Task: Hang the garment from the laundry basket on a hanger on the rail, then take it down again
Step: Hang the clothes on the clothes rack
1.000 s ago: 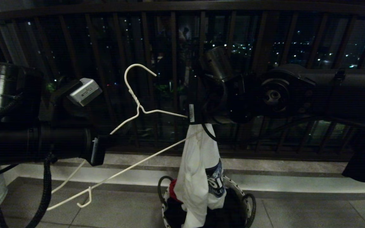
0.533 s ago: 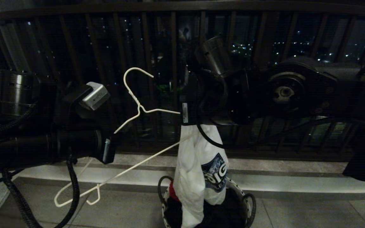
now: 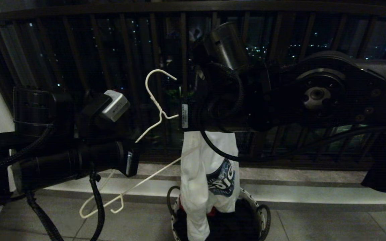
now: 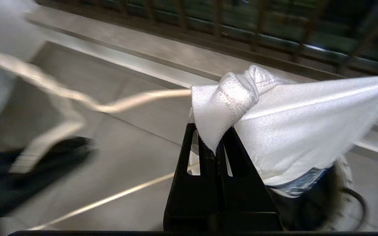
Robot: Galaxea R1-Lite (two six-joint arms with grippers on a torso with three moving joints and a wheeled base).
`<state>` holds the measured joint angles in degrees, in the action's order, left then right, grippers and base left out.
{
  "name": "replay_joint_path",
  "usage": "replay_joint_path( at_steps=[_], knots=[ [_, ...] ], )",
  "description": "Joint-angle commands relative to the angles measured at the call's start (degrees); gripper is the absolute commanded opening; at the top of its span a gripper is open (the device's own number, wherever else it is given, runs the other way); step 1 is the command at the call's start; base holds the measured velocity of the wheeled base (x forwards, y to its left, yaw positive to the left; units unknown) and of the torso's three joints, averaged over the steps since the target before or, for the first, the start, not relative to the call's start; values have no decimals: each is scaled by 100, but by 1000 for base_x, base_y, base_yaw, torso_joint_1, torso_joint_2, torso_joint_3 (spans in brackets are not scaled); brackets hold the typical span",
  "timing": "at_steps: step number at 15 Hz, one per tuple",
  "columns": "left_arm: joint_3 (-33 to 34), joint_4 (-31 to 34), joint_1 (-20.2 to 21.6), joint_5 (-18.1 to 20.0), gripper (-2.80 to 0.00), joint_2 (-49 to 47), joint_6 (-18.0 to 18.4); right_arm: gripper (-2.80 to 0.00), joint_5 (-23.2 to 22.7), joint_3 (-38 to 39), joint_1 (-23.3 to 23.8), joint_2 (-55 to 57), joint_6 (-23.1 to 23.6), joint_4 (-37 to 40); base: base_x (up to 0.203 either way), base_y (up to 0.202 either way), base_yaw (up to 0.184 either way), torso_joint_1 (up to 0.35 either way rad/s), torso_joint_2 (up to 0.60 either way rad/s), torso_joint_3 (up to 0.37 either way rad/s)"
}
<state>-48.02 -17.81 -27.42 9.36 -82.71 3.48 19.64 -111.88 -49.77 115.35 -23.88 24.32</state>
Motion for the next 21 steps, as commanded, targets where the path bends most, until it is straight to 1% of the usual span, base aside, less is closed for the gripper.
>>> replay_joint_path(
  at_steps=[1, 4, 5, 7, 10, 11, 13, 15, 17, 18, 20, 21],
  knots=[
    [90, -179, -88, 4, -280, -26, -57, -280, -21, 0, -81, 5, -16, -46, 0, 0, 0, 0, 0, 0],
    [137, -420, -84, -1, -280, -45, -78, -280, -135, 8, -185, 3, -29, -293, 0, 0, 0, 0, 0, 0],
    [168, -567, -80, -4, -280, -51, -112, -280, -145, 8, -202, -5, -29, -333, 0, 0, 0, 0, 0, 0],
    [227, -1011, -80, -5, -280, -97, -343, -280, -146, 8, -209, -47, -21, -348, 0, 0, 0, 0, 0, 0],
    [326, -1426, -80, -28, -280, -284, -393, -280, -245, 8, -247, -135, -21, -440, 0, 0, 0, 0, 0, 0],
    [327, -1451, -80, -110, -280, -332, -379, -280, -246, 8, -272, -146, -21, -466, 0, 0, 0, 0, 0, 0],
    [253, -1460, -80, -557, -280, -496, -366, -280, -241, 8, -288, -179, -12, -516, 0, 0, 0, 0, 0, 0],
    [267, -1445, -71, -593, -280, -447, -348, -280, -212, 8, -224, -166, -12, -672, 0, 0, 0, 0, 0, 0],
    [287, -1350, -47, -586, -280, -284, -209, -280, -206, 8, -71, -135, -12, -750, 0, 0, 0, 0, 0, 0],
    [282, -1156, -26, -588, -280, -172, -101, -280, -206, 8, 2, -108, -11, -778, 0, 0, 0, 0, 0, 0],
    [158, -414, 38, -594, -280, 84, 118, -280, -192, 8, 105, -65, -12, -788, 0, 0, 0, 0, 0, 0],
    [77, -148, 53, -600, -280, 179, 194, -280, -194, 8, 133, -58, -14, -800, 0, 0, 0, 0, 0, 0]
  ],
)
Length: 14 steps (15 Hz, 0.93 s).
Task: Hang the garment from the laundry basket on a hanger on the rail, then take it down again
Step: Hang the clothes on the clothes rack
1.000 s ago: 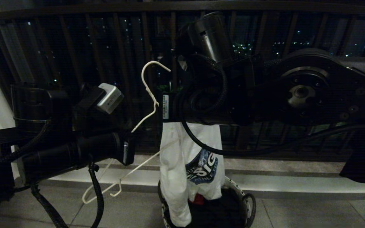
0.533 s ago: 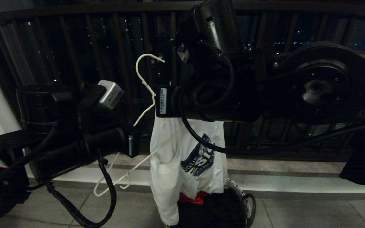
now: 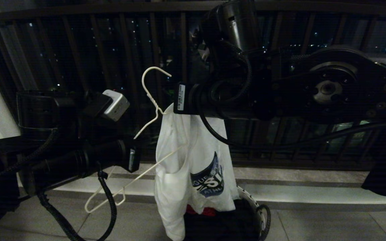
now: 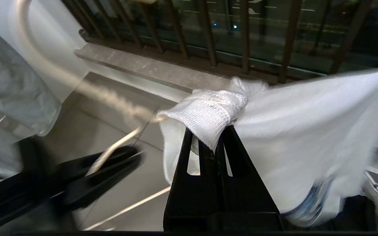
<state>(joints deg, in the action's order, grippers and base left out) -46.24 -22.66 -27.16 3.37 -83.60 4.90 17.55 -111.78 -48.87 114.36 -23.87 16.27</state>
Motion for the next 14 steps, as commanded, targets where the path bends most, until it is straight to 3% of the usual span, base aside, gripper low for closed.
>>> replay_joint_path(
  at_steps=[1, 3, 6, 10, 14],
  knots=[
    [-190, 746, 51, -2, -280, 373, 103, -280, 20, -2, 106, 60, -12, -36, 0, 0, 0, 0, 0, 0],
    [-348, 1262, 61, -9, -280, 533, 198, -280, 53, -2, 265, 113, -4, -79, 0, 0, 0, 0, 0, 0],
    [-354, 1415, 62, -26, -280, 722, 358, -280, 55, 5, 415, 183, 4, -71, 0, 0, 0, 0, 0, 0],
    [-497, 1761, 62, -674, -280, 828, 529, -280, 63, 49, 589, 209, 30, -45, 0, 0, 0, 0, 0, 0],
    [-647, 2351, 62, -776, -280, 847, 680, -280, 64, 31, 660, 219, 40, -54, 0, 0, 0, 0, 0, 0]
  ],
)
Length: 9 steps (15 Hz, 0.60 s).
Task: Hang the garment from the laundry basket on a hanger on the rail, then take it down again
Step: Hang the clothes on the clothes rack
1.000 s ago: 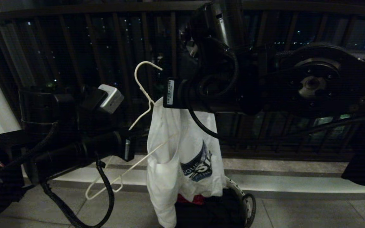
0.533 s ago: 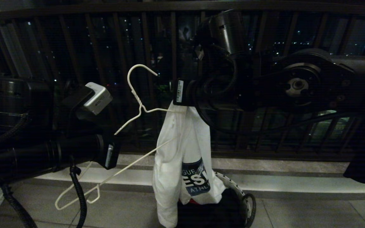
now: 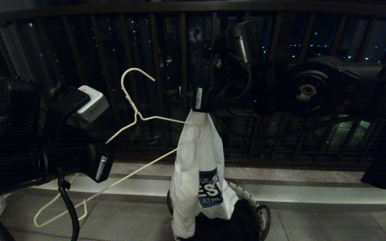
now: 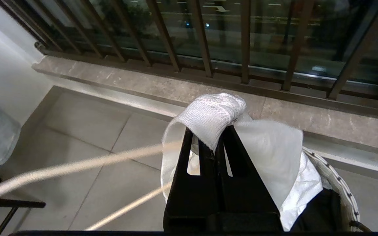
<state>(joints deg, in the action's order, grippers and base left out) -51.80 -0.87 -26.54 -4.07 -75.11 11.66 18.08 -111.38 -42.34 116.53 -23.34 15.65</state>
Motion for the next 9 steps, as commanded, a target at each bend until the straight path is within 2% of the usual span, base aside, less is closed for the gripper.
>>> replay_joint_path(
  at_steps=[1, 3, 6, 9],
  knots=[
    [-94, 205, 0, -190, -280, -19, 11, -280, 11, -11, 6, 1, -12, 8, 0, 0, 0, 0, 0, 0],
    [-153, 184, -2, -721, -280, -124, 22, -280, 11, -15, 6, -7, 5, 8, 0, 0, 0, 0, 0, 0],
    [-256, 11, -25, -793, -280, -365, -82, -280, -6, 20, -70, -43, 1, 38, 0, 0, 0, 0, 0, 0],
    [-234, -576, -148, -806, -280, -541, -354, -280, -20, 20, -353, -26, -12, 37, 0, 0, 0, 0, 0, 0]
  ],
)
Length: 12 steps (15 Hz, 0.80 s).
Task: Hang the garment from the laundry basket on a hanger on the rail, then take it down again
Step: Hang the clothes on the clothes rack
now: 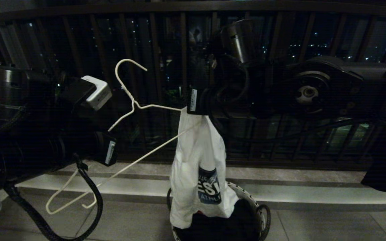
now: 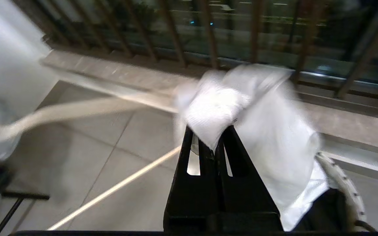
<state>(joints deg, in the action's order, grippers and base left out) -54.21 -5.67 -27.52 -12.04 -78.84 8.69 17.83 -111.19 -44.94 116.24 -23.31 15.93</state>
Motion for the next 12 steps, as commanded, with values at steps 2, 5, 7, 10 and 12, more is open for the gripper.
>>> replay_joint_path(
  at_steps=[2, 5, 7, 10, 12],
  knots=[
    [-2, -169, -197, -4, -280, -295, -214, -280, 14, -10, -368, 29, 7, -2, 0, 0, 0, 0, 0, 0],
    [-5, -196, -458, -21, -280, -513, -467, -280, 18, -60, -463, 64, 186, -38, 0, 0, 0, 0, 0, 0],
    [20, -806, -465, -35, -280, -646, -651, -280, 18, -60, -498, 31, 186, -38, 0, 0, 0, 0, 0, 0],
    [102, -1377, -465, -358, -280, -909, -699, -280, 18, -52, -593, 22, 178, -23, 0, 0, 0, 0, 0, 0],
    [99, -1384, -465, -386, -280, -999, -710, -280, 10, -52, -639, 8, 173, -20, 0, 0, 0, 0, 0, 0]
  ],
)
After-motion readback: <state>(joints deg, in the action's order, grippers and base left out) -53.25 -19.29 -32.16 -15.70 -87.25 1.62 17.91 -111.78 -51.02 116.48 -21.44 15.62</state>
